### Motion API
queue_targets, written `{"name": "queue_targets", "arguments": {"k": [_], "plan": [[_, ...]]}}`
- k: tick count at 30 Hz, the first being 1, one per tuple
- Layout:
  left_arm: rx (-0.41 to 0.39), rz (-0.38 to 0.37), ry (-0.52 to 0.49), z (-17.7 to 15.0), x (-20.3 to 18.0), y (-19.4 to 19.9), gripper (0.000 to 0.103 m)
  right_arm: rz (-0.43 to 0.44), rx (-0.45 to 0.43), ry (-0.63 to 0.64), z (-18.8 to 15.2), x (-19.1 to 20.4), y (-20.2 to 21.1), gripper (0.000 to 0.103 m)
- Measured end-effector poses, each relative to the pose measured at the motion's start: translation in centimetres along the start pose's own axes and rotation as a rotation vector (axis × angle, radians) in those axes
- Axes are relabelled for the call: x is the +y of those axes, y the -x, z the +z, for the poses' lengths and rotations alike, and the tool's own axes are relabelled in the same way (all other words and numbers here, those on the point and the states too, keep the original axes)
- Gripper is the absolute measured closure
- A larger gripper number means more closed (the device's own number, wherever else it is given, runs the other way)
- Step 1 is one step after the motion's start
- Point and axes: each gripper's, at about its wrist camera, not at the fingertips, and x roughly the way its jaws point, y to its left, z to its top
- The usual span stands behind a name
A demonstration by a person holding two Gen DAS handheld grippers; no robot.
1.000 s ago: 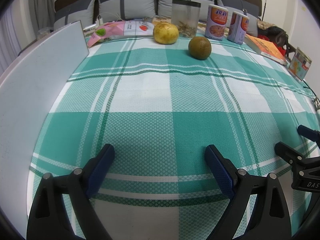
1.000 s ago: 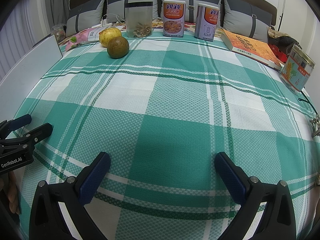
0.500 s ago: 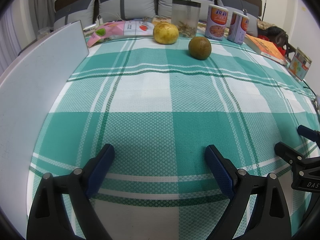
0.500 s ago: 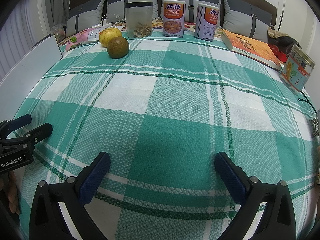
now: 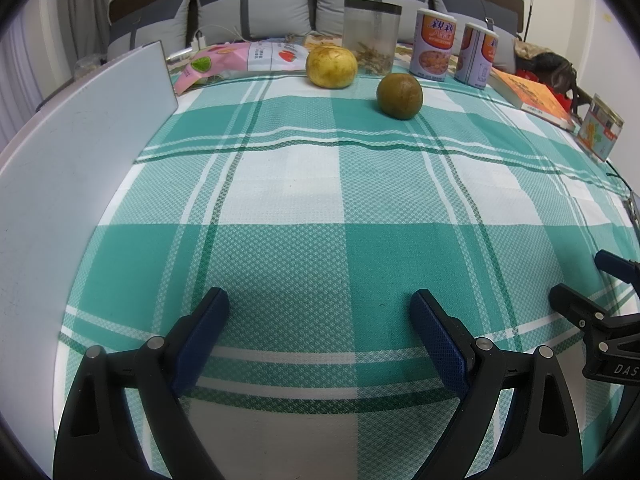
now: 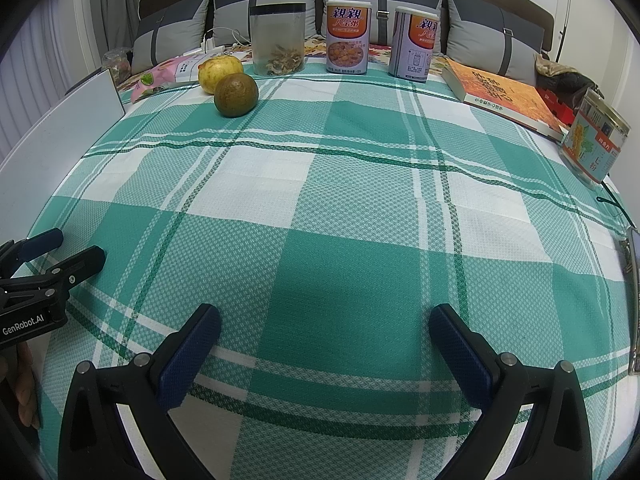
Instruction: Organize fruits
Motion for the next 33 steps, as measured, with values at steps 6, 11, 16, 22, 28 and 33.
{"name": "queue_targets", "arguments": {"k": [6,11,16,22,28,33], "plan": [[0.0,0.0,0.0,0.0,0.0,0.0,0.009,0.0,0.0,0.0,0.0,0.0,0.0,0.0],[0.0,0.0,0.0,0.0,0.0,0.0,0.009,-0.006,0.001,-0.006,0.1,0.1,-0.1,0.0],[0.001,-0.005,0.002,0.0,0.0,0.0,0.009,0.037,-0.039,-0.037,0.0,-0.4,0.9,0.0],[0.01,-0.031,0.011,0.4,0.2,0.0,0.009,0.104,-0.197,-0.002,-0.2,-0.2,5.6,0.0],[0.001,-0.118,0.079,3.3,1.0,0.0,0.009,0.116,-0.202,0.029,-0.5,0.4,5.4,0.0],[-0.052,-0.137,0.109,8.2,2.8,-0.4,0.009,0.139,-0.203,0.015,-0.6,0.2,5.2,0.0]]}}
